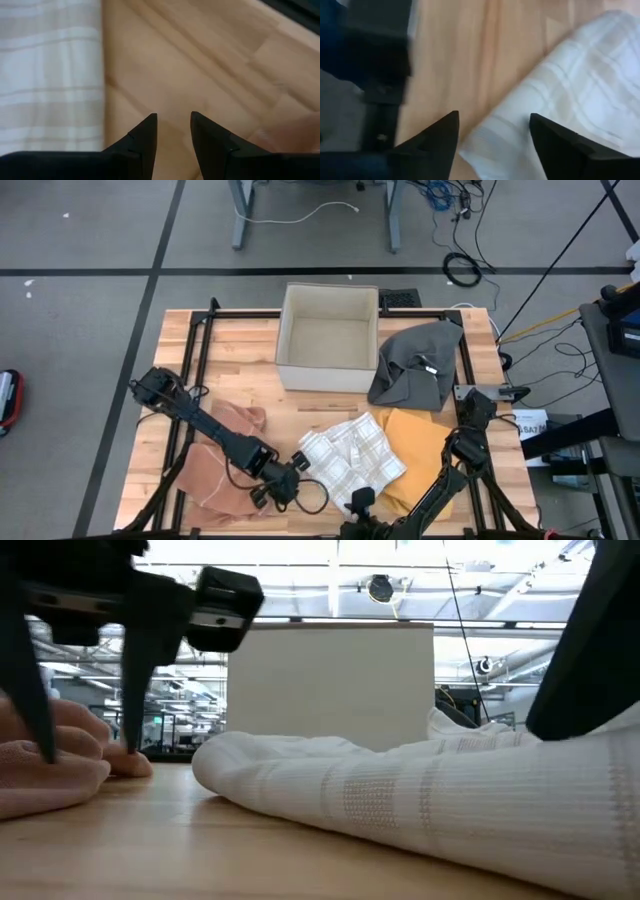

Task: Fold towel
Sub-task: Fold the white patterned towel

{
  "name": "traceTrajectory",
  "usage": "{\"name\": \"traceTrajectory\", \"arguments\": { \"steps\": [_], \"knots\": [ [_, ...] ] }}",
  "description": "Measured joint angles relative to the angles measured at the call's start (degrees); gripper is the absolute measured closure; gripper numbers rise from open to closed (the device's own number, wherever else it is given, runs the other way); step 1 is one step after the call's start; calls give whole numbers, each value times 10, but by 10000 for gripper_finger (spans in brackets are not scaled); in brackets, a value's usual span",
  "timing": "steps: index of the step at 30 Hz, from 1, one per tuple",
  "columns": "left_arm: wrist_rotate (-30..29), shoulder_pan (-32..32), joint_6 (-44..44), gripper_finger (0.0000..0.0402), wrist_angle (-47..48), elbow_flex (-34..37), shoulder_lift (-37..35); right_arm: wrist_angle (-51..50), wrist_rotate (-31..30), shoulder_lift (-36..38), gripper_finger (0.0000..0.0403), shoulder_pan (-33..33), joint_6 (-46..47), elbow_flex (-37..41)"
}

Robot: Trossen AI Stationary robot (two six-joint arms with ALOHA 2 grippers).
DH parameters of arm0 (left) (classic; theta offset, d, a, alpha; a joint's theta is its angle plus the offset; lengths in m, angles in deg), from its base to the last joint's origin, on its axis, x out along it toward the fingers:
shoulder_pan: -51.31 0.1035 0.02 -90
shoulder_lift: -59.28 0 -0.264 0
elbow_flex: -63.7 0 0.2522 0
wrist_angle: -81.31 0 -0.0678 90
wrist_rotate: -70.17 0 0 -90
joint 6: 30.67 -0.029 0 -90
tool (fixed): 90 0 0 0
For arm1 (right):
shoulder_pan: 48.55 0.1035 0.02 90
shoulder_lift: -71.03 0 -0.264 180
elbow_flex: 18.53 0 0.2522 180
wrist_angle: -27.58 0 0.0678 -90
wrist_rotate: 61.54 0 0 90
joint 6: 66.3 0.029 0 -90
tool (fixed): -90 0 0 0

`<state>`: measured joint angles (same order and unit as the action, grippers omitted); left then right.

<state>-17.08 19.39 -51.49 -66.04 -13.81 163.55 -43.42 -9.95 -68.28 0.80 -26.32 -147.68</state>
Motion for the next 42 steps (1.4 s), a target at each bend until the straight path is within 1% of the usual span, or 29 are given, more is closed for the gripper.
{"name": "traceTrajectory", "arguments": {
  "steps": [3,5,8,11,14,16,18,19,20,23,29,31,34,36,37,39,42],
  "knots": [
    [-1,-8,11,278,-1,0,0,12,13,0,155,-1,3,0],
    [-2,-9,15,277,-1,0,0,-6,14,0,154,-2,27,0],
    [-2,-11,24,277,-1,0,0,-28,14,0,167,-4,70,16],
    [-2,-11,25,278,-1,0,0,-17,13,1,194,-7,82,34],
    [-3,-11,26,278,-1,0,0,8,17,3,243,-12,83,49],
    [-4,-11,26,278,0,0,0,12,25,3,294,-17,84,51],
    [-5,-11,26,278,0,0,0,20,30,3,354,-23,81,51],
    [-5,-11,26,278,0,0,0,29,29,3,376,-26,75,52],
    [-5,-11,26,278,0,0,0,42,19,3,385,-28,73,52],
    [-5,-11,29,278,0,0,0,75,-31,4,387,-30,83,54],
    [-6,-17,39,278,14,0,0,149,-181,34,397,-19,77,54],
    [-6,-20,40,278,22,0,0,171,-208,41,397,-16,79,54],
    [-8,-20,41,277,25,0,0,170,-244,52,398,-14,134,54],
    [-38,-20,48,278,25,0,0,142,-274,56,398,-11,192,53],
    [-70,-20,56,278,27,0,0,119,-281,56,398,-11,230,53],
    [-163,-24,71,278,46,0,-4,66,-286,56,398,-7,306,53],
    [-324,-32,83,278,76,0,-17,9,-288,54,398,0,392,53]
  ]
}}
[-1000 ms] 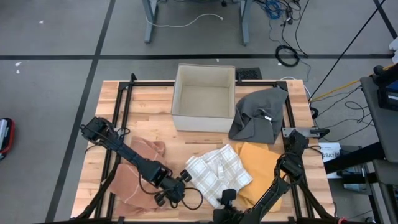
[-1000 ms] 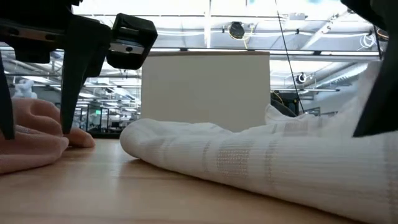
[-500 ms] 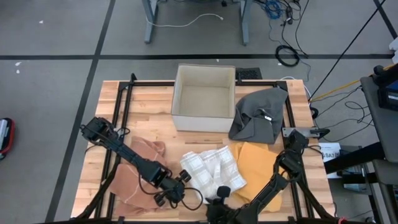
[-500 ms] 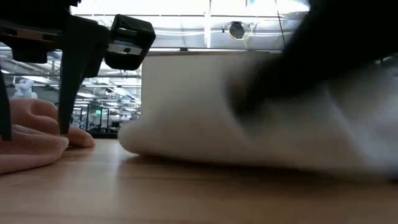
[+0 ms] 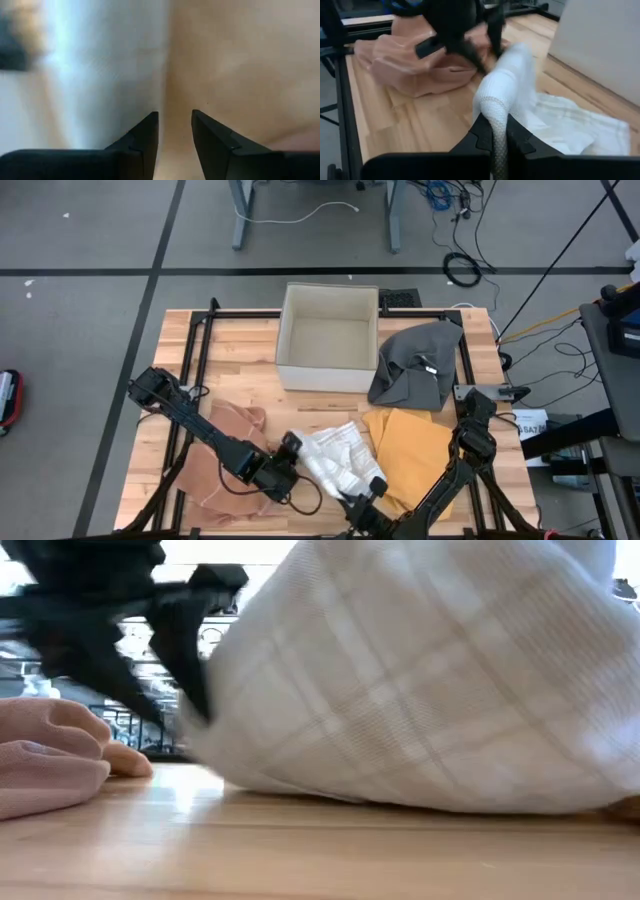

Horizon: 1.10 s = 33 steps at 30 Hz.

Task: Fold towel
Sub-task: Fold the white patterned towel

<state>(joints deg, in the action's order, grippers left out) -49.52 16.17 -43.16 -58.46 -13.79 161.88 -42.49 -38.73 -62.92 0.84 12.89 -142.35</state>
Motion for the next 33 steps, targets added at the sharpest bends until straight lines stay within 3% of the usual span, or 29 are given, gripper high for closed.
{"name": "traceTrajectory", "arguments": {
  "steps": [2,3,9,13,22,31,33],
  "knots": [
    [-65,-8,1,278,12,0,-12,-18,8,-2,398,5,30,0],
    [-70,-10,-2,278,11,0,-19,-19,16,-3,398,7,35,0],
    [-67,-14,-19,278,5,0,-25,-24,26,-2,398,18,50,0],
    [7,-17,1,278,5,0,-26,-30,30,-2,398,17,54,0],
    [-67,-39,-21,275,52,0,-26,-32,32,-2,396,17,52,0],
    [-57,0,-62,184,33,0,-26,-27,43,-2,396,17,52,0],
    [-12,14,-65,160,27,0,-26,-23,45,-2,396,18,52,0]
  ]
}}
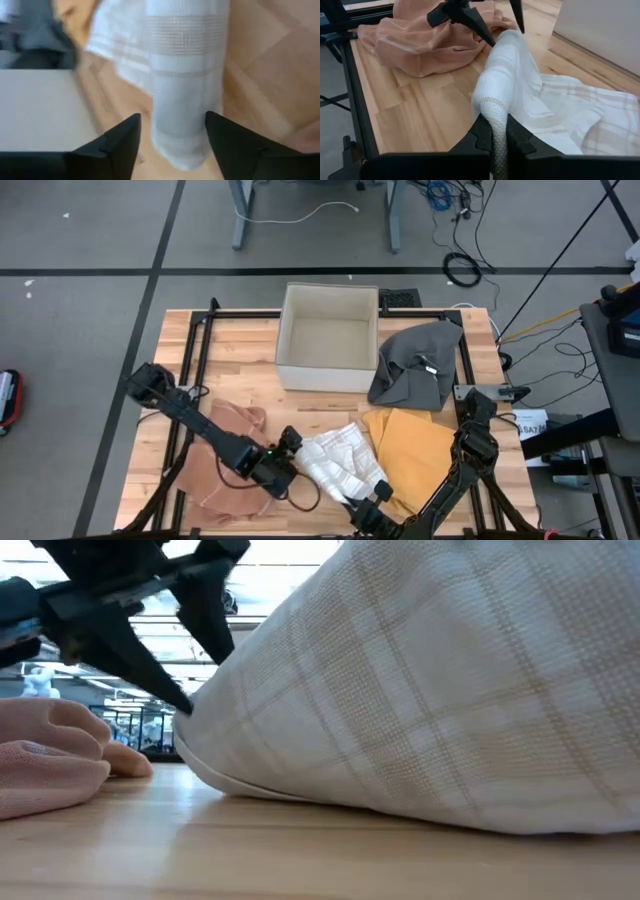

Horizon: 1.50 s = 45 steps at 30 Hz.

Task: Fold towel
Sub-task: Fold the white patterned towel

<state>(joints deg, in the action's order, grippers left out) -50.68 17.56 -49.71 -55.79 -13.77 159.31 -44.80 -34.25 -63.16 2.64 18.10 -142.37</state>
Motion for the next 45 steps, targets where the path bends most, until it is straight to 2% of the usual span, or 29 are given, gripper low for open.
{"name": "traceTrajectory", "arguments": {
  "steps": [4,8,11,14,16,23,29,32,36,38,41,45],
  "knots": [
    [36,34,-8,138,-5,0,6,8,1,0,396,1,-10,0],
    [82,64,-32,168,-3,0,9,11,15,0,395,1,-11,0],
    [118,66,-55,241,2,0,9,12,29,0,395,3,-12,0],
    [120,57,-70,349,16,0,9,12,48,0,395,5,-18,0],
    [124,47,-68,381,27,0,7,13,66,0,395,5,-29,0],
    [234,-19,-75,387,26,-4,1,37,143,0,395,10,-71,-1],
    [245,-66,-86,387,37,-59,1,104,194,0,395,11,-142,-1],
    [241,-72,-97,387,61,-93,1,111,196,0,395,14,-146,-5],
    [174,-64,-98,387,119,-122,1,82,180,1,395,20,-120,-24],
    [160,-48,-98,387,141,-123,1,47,167,1,395,21,-89,-35],
    [159,-16,-82,387,153,-123,1,-19,156,1,395,24,-35,-48],
    [204,24,-84,387,151,-123,1,-75,156,1,395,25,19,-59]
  ]
}}
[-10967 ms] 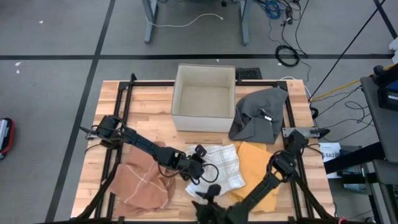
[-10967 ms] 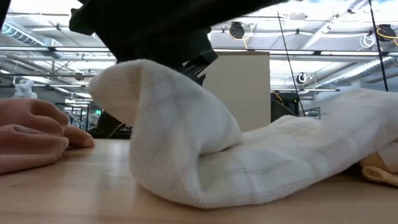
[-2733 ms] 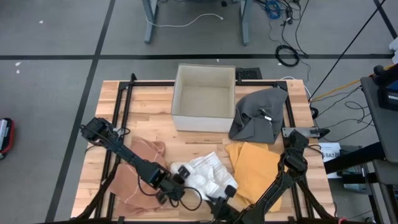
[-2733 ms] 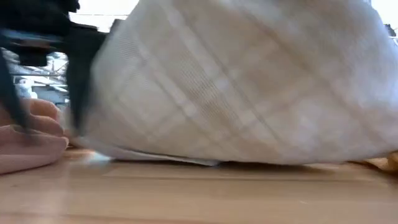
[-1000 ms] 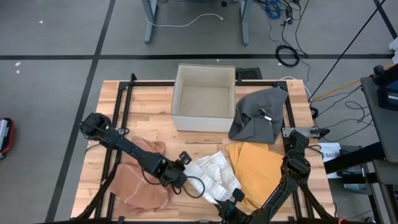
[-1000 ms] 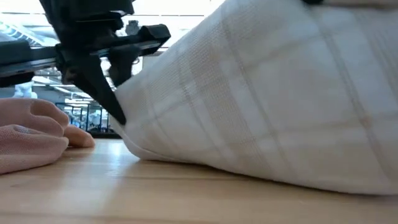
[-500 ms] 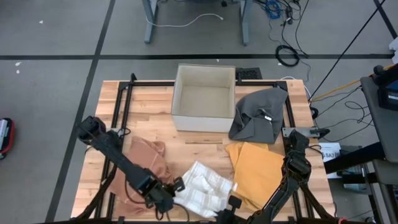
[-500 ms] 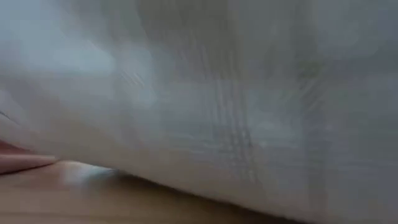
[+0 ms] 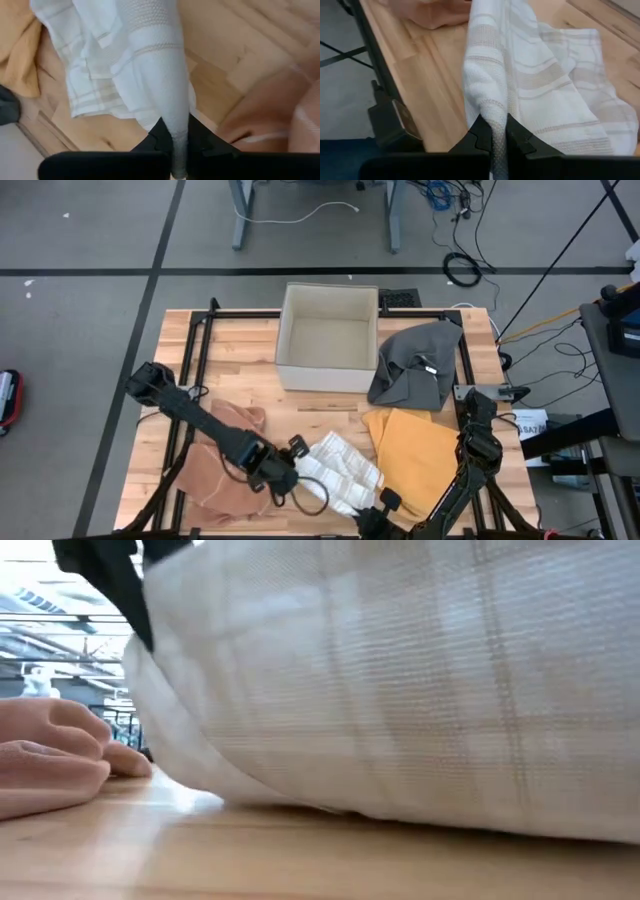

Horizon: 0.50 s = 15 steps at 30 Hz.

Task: Fold towel
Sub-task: Fold the white patterned towel

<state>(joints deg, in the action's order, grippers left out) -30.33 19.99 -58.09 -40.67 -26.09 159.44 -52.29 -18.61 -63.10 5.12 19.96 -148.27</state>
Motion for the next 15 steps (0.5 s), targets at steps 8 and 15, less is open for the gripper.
{"name": "traceTrajectory", "arguments": {
  "steps": [8,15],
  "knots": [
    [7,77,-49,388,-39,0,0,-70,6,4,395,0,66,0],
    [51,143,-67,388,-62,0,4,-172,7,4,394,0,132,0]
  ]
}}
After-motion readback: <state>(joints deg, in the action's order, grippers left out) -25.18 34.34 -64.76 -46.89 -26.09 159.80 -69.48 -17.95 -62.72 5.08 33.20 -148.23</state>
